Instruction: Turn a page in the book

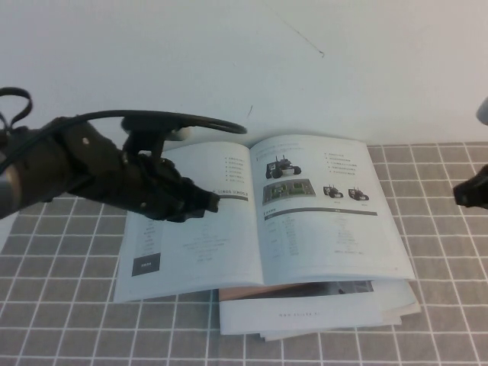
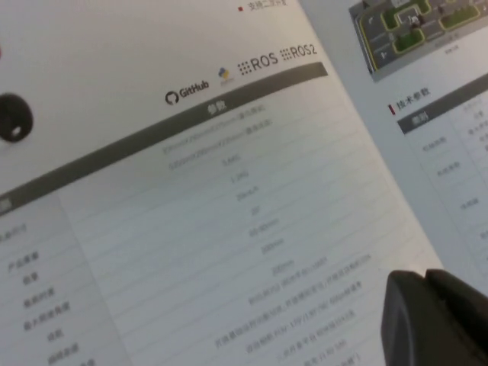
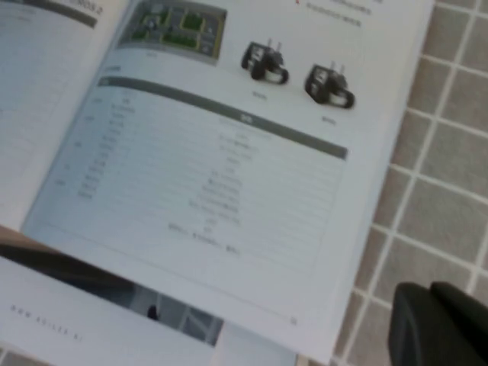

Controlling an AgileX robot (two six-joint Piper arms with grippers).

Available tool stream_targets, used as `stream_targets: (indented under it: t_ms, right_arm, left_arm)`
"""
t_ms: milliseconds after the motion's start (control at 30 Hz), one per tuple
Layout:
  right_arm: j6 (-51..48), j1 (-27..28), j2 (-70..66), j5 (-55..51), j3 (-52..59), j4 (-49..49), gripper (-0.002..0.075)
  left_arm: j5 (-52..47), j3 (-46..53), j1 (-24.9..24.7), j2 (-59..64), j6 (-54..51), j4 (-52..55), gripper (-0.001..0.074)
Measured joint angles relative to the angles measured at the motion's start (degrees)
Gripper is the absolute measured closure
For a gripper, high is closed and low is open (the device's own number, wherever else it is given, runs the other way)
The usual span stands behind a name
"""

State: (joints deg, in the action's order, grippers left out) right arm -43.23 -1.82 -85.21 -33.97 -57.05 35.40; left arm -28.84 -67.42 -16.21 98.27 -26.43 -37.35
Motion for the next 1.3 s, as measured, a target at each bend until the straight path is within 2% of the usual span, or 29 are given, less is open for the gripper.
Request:
stream_targets:
  t_ms: [133,267,333,400,600,700,867,1133,1300]
  right_arm:
    - [-9.05,-2.13,-8.63,1.71,-3.92,6.82,0.0729]
    - [-12.02,-3.96,-15.86,1.63,-8.91,8.50,0.0726]
    - [-12.40,-4.38,-19.63,0.30,-11.72,8.76,0.0698]
    - [-12.50,-4.51,-23.04,-1.03,-13.98,8.76,0.0629]
    - [-12.26,-4.51,-29.69,-1.73,-18.74,8.76,0.0330]
    - [-12.16,-4.51,-31.17,-1.09,-20.05,8.76,0.0247]
    - [-11.98,-4.51,-32.16,0.43,-20.70,9.43,0.0221]
    - [-10.88,-4.51,-34.44,1.86,-20.70,19.79,0.0220]
    - [-10.77,-4.51,-35.12,1.95,-20.70,21.47,0.0220]
  left_arm:
    - [1.49,-3.71,-0.47,6.37,-0.21,-0.22,0.0739]
    - [5.94,-4.38,-0.61,11.33,-0.58,-0.36,0.0739]
    - [7.04,-4.47,-0.61,13.51,-0.72,-0.36,0.0739]
    - [6.42,-4.47,-0.61,15.15,-1.49,-0.36,0.0739]
    - [4.76,-4.69,-0.61,16.86,-3.89,-0.36,0.0739]
    - [4.78,-4.35,-0.61,16.86,-4.17,-0.46,0.0739]
    - [5.08,-3.98,-0.61,16.86,-4.30,-0.69,0.0739]
    - [5.18,-3.85,-0.61,16.86,-4.59,-0.90,0.0739]
    - [5.18,-3.85,-0.61,16.86,-4.71,-0.90,0.0739]
